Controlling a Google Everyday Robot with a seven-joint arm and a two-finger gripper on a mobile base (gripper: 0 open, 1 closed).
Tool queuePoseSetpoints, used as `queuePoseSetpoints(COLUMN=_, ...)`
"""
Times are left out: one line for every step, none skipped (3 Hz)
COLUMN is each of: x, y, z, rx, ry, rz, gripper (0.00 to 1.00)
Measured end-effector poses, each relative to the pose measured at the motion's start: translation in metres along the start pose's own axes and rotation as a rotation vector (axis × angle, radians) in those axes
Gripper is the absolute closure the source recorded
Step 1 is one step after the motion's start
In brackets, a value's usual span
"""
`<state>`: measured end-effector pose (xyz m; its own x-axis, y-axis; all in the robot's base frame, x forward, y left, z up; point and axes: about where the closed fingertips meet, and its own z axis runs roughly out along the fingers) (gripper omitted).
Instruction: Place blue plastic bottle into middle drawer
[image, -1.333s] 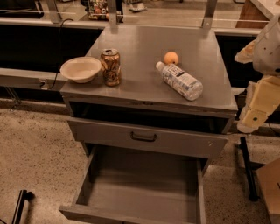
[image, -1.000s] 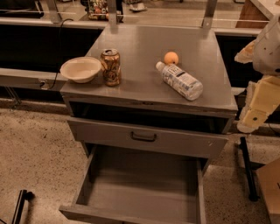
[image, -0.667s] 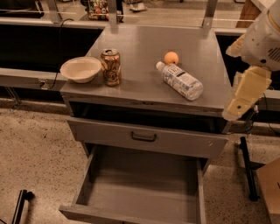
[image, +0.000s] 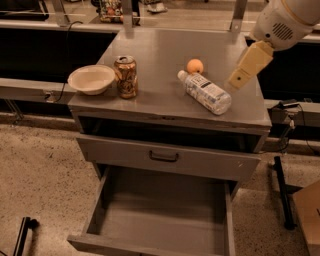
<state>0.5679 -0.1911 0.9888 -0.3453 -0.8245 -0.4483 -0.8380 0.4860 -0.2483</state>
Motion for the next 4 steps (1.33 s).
queuePoseSetpoints(x=-0.006, y=-0.035, z=0.038, rx=-0.025, ry=-0.112, rz=0.213, gripper=0.00)
queuePoseSetpoints(x=-0.007, y=-0.051, z=0.069, rx=-0.044, ry=-0.152, rz=0.352, gripper=0.00)
queuePoseSetpoints(x=-0.012, y=-0.062, z=0.095, rx=-0.034, ry=-0.147, rz=0.438, gripper=0.00)
queuePoseSetpoints(x=-0.019, y=-0.065, z=0.128, rx=-0.013, ry=-0.073, rz=0.468, gripper=0.00)
